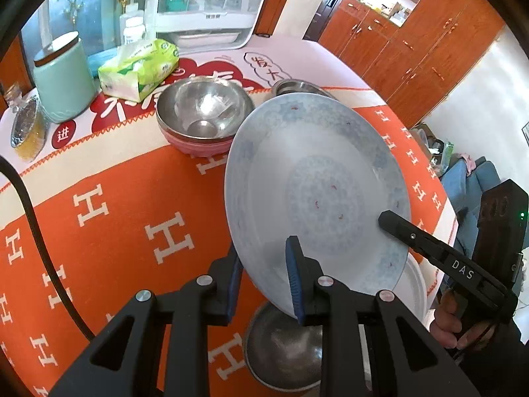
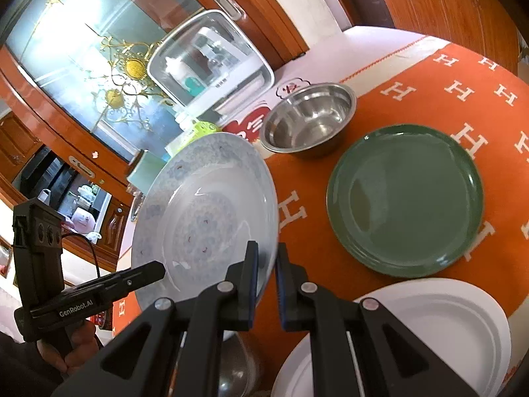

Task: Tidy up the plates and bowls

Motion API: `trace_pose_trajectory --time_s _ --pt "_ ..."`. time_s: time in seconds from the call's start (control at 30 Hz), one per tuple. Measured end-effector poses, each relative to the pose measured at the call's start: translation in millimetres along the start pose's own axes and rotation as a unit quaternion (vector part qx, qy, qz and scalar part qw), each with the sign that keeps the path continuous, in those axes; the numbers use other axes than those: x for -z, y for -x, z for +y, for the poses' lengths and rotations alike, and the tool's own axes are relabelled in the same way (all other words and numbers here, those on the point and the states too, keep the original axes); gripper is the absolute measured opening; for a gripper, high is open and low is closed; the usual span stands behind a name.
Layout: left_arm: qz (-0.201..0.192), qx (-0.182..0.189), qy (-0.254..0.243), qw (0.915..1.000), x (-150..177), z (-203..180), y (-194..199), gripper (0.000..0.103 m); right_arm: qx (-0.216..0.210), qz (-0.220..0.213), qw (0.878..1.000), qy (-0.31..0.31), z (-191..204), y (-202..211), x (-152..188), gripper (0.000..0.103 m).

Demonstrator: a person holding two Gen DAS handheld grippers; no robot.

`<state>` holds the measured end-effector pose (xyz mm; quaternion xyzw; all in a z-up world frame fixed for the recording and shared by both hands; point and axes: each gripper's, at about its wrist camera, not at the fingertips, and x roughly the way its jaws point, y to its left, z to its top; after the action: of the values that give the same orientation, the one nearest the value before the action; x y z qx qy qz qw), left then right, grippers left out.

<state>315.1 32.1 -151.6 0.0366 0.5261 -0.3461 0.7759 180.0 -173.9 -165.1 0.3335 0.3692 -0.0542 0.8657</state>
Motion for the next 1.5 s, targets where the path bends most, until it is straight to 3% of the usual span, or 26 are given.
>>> trace_pose_trajectory --time_s 0.8,1.5 --pt "-0.064 0.028 -0.024 0.9973 59.3 -39.3 84.3 0.023 0.007 -0.064 0.997 0.031 28.0 94.6 52.0 0.01" --pt "-0.023 0.049 -0.071 0.996 124.1 -94.0 79.5 0.023 0.058 -0.073 0.996 -0.001 -6.1 156.4 110.2 0.01"
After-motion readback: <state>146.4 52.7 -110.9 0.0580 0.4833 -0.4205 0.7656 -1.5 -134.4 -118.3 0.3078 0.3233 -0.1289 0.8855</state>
